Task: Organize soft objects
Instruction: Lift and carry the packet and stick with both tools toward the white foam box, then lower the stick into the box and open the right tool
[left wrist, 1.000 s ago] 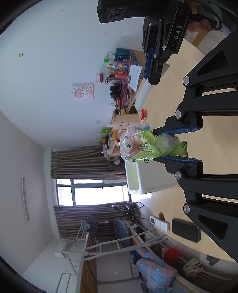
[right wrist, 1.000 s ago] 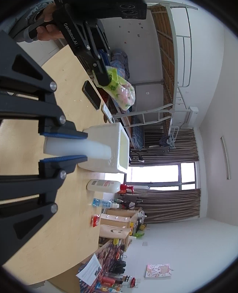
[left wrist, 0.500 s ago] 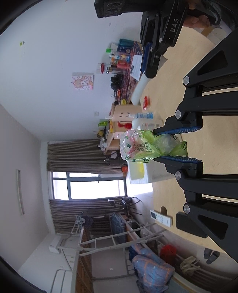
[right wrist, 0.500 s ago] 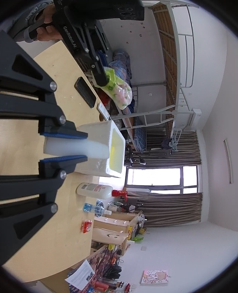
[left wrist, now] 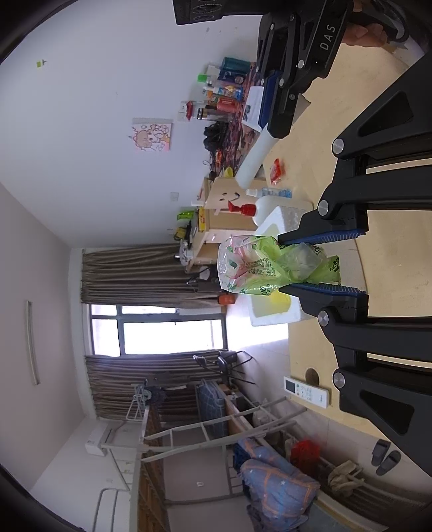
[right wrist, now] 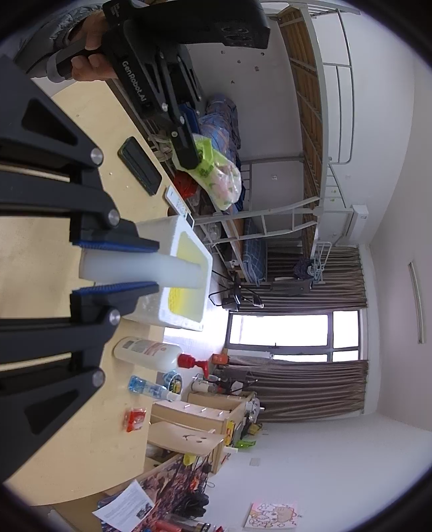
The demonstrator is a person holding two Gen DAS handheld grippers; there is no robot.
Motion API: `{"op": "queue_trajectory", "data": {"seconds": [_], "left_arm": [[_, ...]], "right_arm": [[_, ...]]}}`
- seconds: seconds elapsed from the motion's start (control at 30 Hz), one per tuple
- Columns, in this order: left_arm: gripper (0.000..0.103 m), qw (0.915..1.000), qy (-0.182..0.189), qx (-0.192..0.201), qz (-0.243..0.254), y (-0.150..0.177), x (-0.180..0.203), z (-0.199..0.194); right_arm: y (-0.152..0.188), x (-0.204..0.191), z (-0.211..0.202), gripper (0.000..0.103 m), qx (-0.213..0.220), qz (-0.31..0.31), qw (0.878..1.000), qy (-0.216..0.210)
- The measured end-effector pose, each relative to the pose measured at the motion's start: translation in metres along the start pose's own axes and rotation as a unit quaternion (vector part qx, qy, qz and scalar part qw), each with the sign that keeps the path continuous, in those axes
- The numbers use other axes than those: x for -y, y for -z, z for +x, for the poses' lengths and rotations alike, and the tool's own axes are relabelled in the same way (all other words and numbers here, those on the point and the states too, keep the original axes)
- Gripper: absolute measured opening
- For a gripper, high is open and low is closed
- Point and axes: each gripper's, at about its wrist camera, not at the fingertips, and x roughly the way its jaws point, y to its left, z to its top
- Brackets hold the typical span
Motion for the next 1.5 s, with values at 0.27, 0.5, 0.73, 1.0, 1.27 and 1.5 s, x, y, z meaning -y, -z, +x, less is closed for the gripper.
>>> {"op": "queue_trajectory", "data": {"seconds": [0.27,0.5,0.73,1.0,1.27,1.5], "left_arm": [[0.022,0.9999,-0.002,-0.012,-0.006,-0.010,-0.009,0.026],[0.022,0.9998,-0.004,-0.018,-0.008,-0.020,-0.014,0.045],[0.022,0.9996,-0.009,-0.023,-0.015,-0.022,-0.019,0.057],[0.022,0.9992,-0.025,-0.027,-0.018,-0.028,-0.030,0.069],[0.022,0.9984,-0.034,-0.037,-0.025,-0.028,-0.040,0.083],[0.022,0.9977,-0.041,-0.045,-0.029,-0.025,-0.048,0.091]], "right_arm": [[-0.013,0.010,0.027,0.020,-0.011,0.000,1.000,-0.012],[-0.023,0.015,0.045,0.020,-0.020,-0.008,1.000,-0.017],[-0.035,0.017,0.066,0.020,-0.030,-0.017,0.999,-0.023],[-0.045,0.016,0.090,0.021,-0.041,-0.026,0.998,-0.034],[-0.050,0.019,0.118,0.020,-0.057,-0.026,0.997,-0.039],[-0.051,0.021,0.143,0.021,-0.074,-0.025,0.996,-0.044]]}}
